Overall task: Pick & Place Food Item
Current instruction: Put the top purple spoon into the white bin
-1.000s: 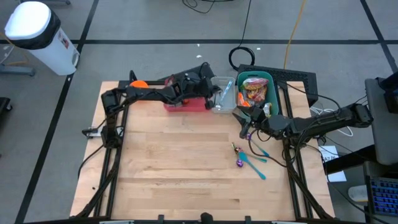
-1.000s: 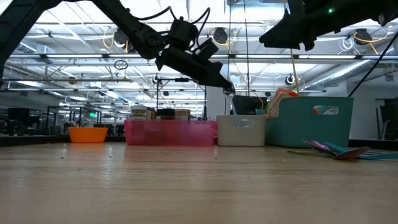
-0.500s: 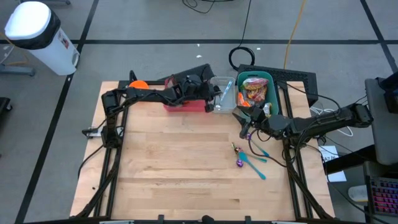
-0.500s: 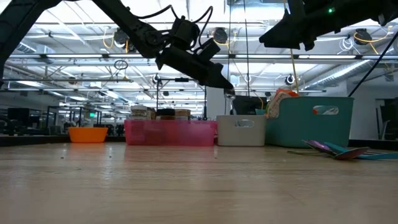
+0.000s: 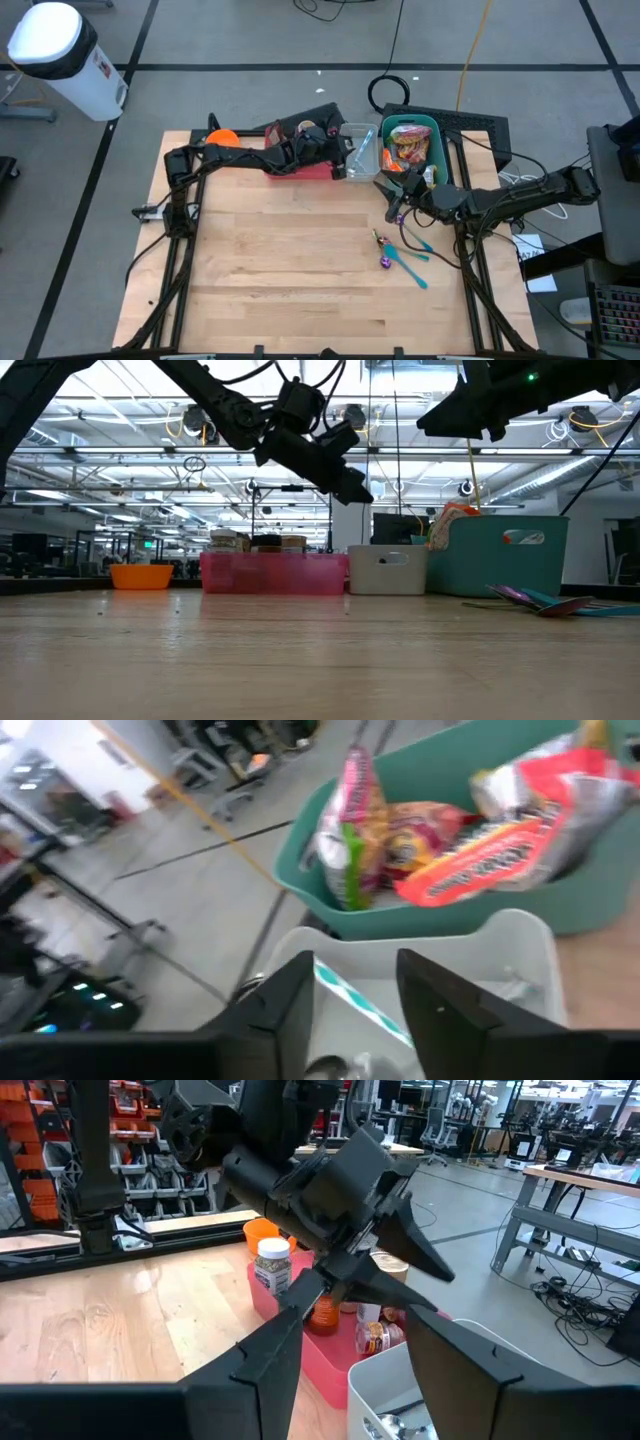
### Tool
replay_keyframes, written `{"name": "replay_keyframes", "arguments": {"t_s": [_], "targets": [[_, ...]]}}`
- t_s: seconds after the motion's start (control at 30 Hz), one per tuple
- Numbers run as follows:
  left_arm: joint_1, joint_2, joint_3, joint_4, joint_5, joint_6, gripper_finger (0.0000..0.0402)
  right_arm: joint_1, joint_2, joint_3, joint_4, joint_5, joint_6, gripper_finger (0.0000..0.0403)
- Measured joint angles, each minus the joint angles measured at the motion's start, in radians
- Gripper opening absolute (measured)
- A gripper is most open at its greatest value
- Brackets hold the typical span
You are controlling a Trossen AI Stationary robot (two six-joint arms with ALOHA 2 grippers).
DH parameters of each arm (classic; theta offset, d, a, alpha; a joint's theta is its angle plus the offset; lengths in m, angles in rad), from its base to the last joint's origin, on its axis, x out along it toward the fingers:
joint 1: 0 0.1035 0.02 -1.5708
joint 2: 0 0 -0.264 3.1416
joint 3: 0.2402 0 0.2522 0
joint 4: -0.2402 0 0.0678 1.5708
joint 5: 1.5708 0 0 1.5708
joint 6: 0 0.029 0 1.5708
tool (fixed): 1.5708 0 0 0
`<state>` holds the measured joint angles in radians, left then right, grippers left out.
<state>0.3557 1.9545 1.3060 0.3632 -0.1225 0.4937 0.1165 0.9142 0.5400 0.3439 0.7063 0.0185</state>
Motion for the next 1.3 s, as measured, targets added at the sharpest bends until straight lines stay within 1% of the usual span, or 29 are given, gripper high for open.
{"name": "replay_keyframes", "arguments": {"t_s": [0.17,0.3,0.43,0.67,0.7,0.77,0.83,0.9,0.97,1.0,1.13,1.3], "targets": [[-0.013,0.0,0.0,0.041,-0.097,-0.001,0.0205,0.0,0.0,0.0,0.0,0.0,0.0,0.0169],[-0.028,0.0,0.0,0.052,-0.148,-0.024,0.0235,0.0,0.0,0.0,-0.001,0.0,0.012,0.0169],[-0.053,-0.015,0.0,0.024,-0.166,-0.086,0.025,0.0,0.0,0.0,-0.005,0.0,0.014,0.0169],[-0.106,-0.114,0.0,-0.176,-0.159,-0.138,0.0255,0.0,0.001,0.0,-0.021,0.0,0.014,0.0169],[-0.111,-0.137,0.0,-0.214,-0.141,-0.157,0.0255,0.0,0.001,0.0,-0.022,0.0,0.014,0.0169],[-0.111,-0.184,0.0,-0.288,-0.06,-0.209,0.0255,0.0,0.0,0.0,-0.024,0.0,0.014,0.0169],[-0.103,-0.229,-0.008,-0.337,0.073,-0.258,0.0255,0.0,0.001,0.0,-0.024,0.0,0.014,0.0169],[-0.085,-0.264,-0.032,-0.356,0.202,-0.295,0.0255,0.0,0.0,0.0,-0.024,0.0,0.014,0.0169],[-0.057,-0.295,-0.076,-0.349,0.289,-0.328,0.0255,0.0,0.0,0.0,-0.024,-0.001,0.014,0.0169],[-0.042,-0.309,-0.104,-0.336,0.315,-0.345,0.0255,0.0,0.0,0.0,-0.024,-0.001,0.014,0.0169],[0.014,-0.353,-0.252,-0.177,0.356,-0.436,0.0255,0.003,0.0,0.0,-0.027,-0.001,0.015,0.0169],[0.059,-0.396,-0.444,0.098,0.412,-0.576,0.0255,0.003,0.0,0.0,-0.034,-0.001,0.03,0.0169]]}}
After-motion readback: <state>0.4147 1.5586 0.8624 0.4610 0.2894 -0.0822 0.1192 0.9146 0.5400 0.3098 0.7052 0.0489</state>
